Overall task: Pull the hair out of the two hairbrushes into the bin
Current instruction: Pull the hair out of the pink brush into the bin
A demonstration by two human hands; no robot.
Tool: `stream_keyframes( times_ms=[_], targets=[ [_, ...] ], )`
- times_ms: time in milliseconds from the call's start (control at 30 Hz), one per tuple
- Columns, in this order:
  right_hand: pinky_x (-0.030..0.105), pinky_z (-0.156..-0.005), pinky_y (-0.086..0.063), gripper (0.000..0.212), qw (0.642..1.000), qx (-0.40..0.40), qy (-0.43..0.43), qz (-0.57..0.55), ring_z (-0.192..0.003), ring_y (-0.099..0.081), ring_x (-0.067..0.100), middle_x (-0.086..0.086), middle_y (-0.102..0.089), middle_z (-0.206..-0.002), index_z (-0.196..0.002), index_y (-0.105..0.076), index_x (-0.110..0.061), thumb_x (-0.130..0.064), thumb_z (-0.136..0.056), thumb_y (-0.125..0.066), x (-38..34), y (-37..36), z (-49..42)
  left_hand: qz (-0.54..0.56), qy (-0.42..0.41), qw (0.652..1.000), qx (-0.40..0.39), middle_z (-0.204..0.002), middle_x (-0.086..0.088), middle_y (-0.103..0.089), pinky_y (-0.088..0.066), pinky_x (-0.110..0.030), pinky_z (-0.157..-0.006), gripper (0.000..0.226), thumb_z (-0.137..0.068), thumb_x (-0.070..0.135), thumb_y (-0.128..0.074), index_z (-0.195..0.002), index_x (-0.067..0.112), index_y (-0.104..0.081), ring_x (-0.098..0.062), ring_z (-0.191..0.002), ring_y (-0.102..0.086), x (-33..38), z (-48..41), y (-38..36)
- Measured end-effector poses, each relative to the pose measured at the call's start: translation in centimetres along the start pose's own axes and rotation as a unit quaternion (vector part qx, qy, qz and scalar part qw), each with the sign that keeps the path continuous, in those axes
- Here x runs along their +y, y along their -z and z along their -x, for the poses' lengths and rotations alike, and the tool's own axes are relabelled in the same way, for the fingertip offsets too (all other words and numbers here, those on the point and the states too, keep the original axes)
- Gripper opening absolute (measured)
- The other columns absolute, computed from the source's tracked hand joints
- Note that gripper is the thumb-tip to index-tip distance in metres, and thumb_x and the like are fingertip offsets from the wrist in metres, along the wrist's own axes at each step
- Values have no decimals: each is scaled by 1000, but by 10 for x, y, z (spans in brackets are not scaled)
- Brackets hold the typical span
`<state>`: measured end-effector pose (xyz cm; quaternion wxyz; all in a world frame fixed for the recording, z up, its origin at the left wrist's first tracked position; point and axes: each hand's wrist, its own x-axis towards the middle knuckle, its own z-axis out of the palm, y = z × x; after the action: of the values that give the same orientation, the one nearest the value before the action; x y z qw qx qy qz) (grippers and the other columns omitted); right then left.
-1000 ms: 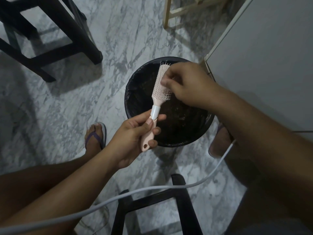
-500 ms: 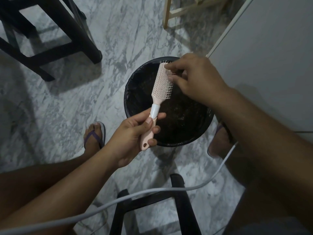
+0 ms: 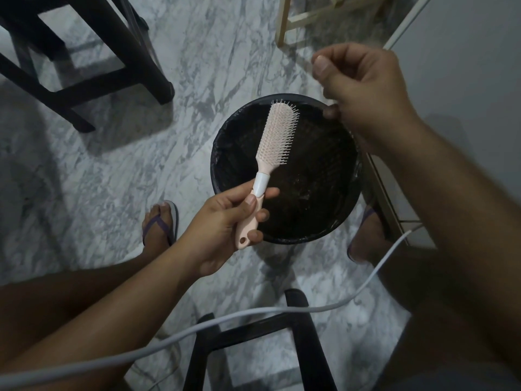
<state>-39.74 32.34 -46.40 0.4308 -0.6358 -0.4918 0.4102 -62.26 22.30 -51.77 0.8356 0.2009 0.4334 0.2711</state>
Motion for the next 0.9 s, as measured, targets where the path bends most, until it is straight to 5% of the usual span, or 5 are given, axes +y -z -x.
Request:
stream_keyframes(
  times_ms=[167, 367, 500, 700, 900],
  targets=[
    [11, -69, -50, 10, 984, -3, 100, 150, -71, -62, -9, -12, -71, -85, -96, -76, -17, -24, -92, -69, 15, -3, 3, 5, -4, 1000, -1, -124, -5, -70, -45, -22, -52, 41, -103, 4, -41, -142, 7, -54, -10, -73, -54, 1, 0, -1],
    [31, -78, -51, 24, 922, -77, 118, 362, -87, -57, 4, -8, -70, -101, -109, -73, -29, -42, -90, -68, 29, -13, 7, -5, 6, 1000, -17, -128, -7, -68, -46, -24, -54, 43, -103, 4, -42, -144, 10, -53, -10, -75, -54, 0, 2, 0],
    [33, -75, -54, 15, 937, -60, 110, 325, -82, -61, 9, -6, -70, -91, -97, -73, -21, -32, -93, -64, 32, -22, 5, 10, 12, 1000, -24, -128, -7, -68, -47, -23, -54, 42, -102, 5, -42, -142, 8, -55, -11, -75, -55, 1, 2, 0],
    [13, -71, -50, 15, 986, -23, 56, 154, -73, -64, -6, -12, -72, -83, -97, -75, -14, -23, -96, -62, 26, -16, -2, 32, 16, 999, 2, -132, -9, -68, -48, -23, -53, 40, -105, 3, -38, -140, 7, -56, -14, -78, -58, 1, 0, 1],
    [22, -76, -50, 31, 934, -150, 142, 292, -85, -57, 1, -7, -60, -104, -113, -73, -35, -44, -83, -75, 37, -21, 14, 24, 8, 1000, 12, -134, -8, -68, -45, -23, -53, 41, -105, 4, -38, -143, 8, -54, -12, -78, -57, 3, -1, 2]
  ],
)
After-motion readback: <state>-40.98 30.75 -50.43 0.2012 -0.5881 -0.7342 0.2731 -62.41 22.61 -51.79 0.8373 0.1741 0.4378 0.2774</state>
